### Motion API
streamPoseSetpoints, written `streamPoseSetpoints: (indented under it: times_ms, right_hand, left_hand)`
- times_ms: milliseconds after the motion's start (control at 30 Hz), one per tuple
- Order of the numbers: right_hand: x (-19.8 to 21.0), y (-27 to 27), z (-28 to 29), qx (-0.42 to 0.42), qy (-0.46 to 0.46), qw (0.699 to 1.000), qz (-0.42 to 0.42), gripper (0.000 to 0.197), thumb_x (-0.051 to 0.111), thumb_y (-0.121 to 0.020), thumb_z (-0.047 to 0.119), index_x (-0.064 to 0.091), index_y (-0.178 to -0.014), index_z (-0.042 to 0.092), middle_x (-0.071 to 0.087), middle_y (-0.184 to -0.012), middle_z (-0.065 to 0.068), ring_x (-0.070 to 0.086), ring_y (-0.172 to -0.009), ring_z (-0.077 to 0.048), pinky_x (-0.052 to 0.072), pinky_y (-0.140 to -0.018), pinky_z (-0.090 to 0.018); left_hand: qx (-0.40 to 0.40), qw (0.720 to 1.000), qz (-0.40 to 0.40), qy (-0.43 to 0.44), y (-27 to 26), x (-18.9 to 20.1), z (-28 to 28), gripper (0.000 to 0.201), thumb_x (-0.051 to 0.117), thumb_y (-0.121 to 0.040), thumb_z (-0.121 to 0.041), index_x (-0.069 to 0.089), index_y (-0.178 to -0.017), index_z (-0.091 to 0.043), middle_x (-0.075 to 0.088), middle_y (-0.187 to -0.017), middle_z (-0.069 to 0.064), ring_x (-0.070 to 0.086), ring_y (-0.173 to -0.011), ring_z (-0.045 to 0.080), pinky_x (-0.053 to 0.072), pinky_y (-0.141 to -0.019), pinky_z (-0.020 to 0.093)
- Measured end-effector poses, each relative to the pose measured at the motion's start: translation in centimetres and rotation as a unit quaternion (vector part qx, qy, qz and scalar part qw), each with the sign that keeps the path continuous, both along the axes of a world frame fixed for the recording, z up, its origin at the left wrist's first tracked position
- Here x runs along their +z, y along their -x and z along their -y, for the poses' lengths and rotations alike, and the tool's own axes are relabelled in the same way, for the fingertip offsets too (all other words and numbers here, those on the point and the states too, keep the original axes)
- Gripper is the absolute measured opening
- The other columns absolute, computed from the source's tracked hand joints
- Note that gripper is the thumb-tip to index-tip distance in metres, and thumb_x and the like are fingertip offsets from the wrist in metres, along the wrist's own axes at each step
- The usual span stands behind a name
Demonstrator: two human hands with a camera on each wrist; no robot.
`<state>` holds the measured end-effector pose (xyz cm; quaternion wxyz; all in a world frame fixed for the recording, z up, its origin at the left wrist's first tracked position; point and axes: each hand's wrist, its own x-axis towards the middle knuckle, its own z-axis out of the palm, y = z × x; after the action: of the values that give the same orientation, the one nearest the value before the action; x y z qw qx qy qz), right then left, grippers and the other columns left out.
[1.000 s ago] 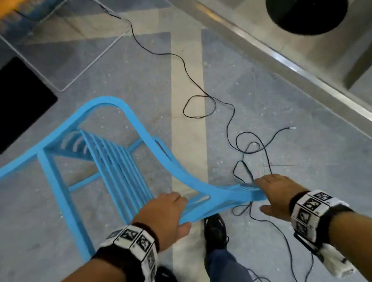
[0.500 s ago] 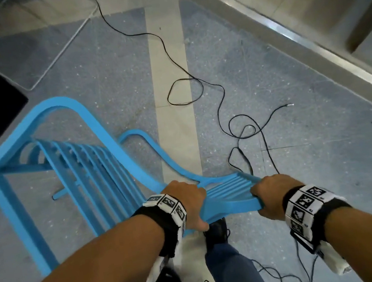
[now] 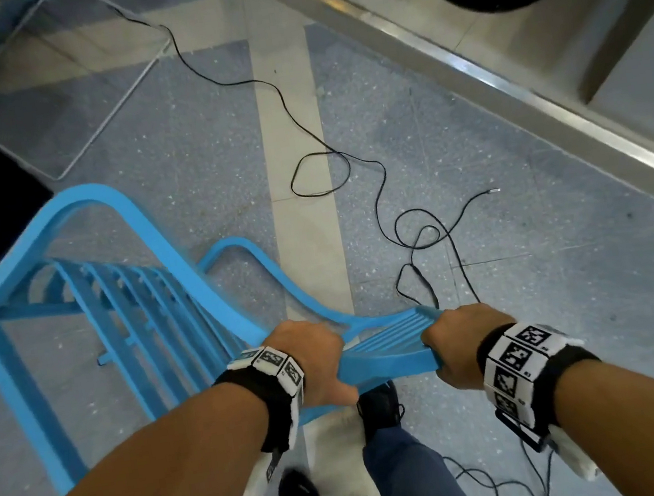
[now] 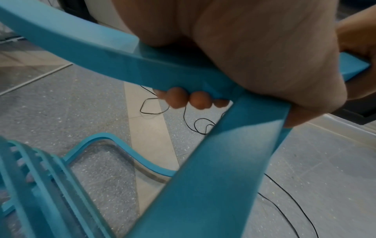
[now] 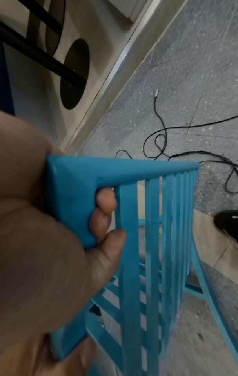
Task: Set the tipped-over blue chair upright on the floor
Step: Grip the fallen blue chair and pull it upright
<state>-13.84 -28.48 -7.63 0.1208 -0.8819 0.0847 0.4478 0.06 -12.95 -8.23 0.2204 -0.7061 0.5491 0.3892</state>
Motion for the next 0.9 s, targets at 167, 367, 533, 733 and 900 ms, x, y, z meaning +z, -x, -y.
streamPoseSetpoints:
  times_ms: [167,367,533,733,900]
  right_hand:
    - [5.8,-0.9,-3.0,0.04,0.028,0.999,0.016,0.03,0.053,-0.087,0.03,0.059,-0.115,0.02,0.063,-0.114,-0.005,0.063,-0.093,-0.026,0.056,-0.08,-0.037]
    - [14.8,-1.2,-9.1,0.081,0.071,0.992,0.06,0.026,0.054,-0.088,0.031,0.062,-0.111,0.02,0.066,-0.103,-0.005,0.065,-0.092,-0.028,0.052,-0.076,-0.037]
    - [22.3,-1.3,-16.4,0.117,0.098,0.985,0.083,0.026,0.056,-0.088,0.031,0.06,-0.11,0.018,0.064,-0.098,-0.006,0.063,-0.088,-0.029,0.049,-0.069,-0.036]
    - [30.7,-1.7,-27.5,0.175,0.112,0.97,0.129,0.017,0.058,-0.088,0.031,0.058,-0.097,0.017,0.037,-0.064,0.003,0.05,-0.062,-0.024,0.046,-0.061,-0.034]
    - [34.9,-2.1,-36.9,0.246,0.096,0.941,0.211,0.024,0.061,-0.086,0.034,0.047,-0.08,0.016,0.039,-0.064,0.003,0.039,-0.049,-0.014,0.03,-0.042,-0.026]
  left_hand:
    - [0.027,0.999,0.017,0.039,-0.2,4.4,-3.6,0.049,0.056,-0.068,-0.066,0.061,-0.086,-0.02,0.067,-0.086,0.005,0.062,-0.079,0.029,0.041,-0.063,0.032]
    - [0.069,0.989,0.043,0.123,0.0,10.3,-10.4,0.046,0.056,-0.066,-0.066,0.058,-0.079,-0.022,0.067,-0.082,0.004,0.063,-0.078,0.031,0.042,-0.061,0.032]
    - [0.12,0.973,0.061,0.189,0.6,15.6,-17.8,0.042,0.055,-0.065,-0.067,0.05,-0.071,-0.025,0.067,-0.079,0.002,0.063,-0.076,0.029,0.045,-0.061,0.031]
    - [0.211,0.937,0.088,0.265,1.5,20.7,-29.2,0.042,0.057,-0.063,-0.064,0.044,-0.059,-0.025,0.063,-0.068,0.002,0.061,-0.069,0.029,0.045,-0.058,0.03]
    - [0.298,0.89,0.109,0.326,2.5,23.2,-39.3,0.038,0.051,-0.058,-0.063,0.046,-0.055,-0.026,0.053,-0.056,-0.003,0.058,-0.062,0.026,0.036,-0.053,0.027]
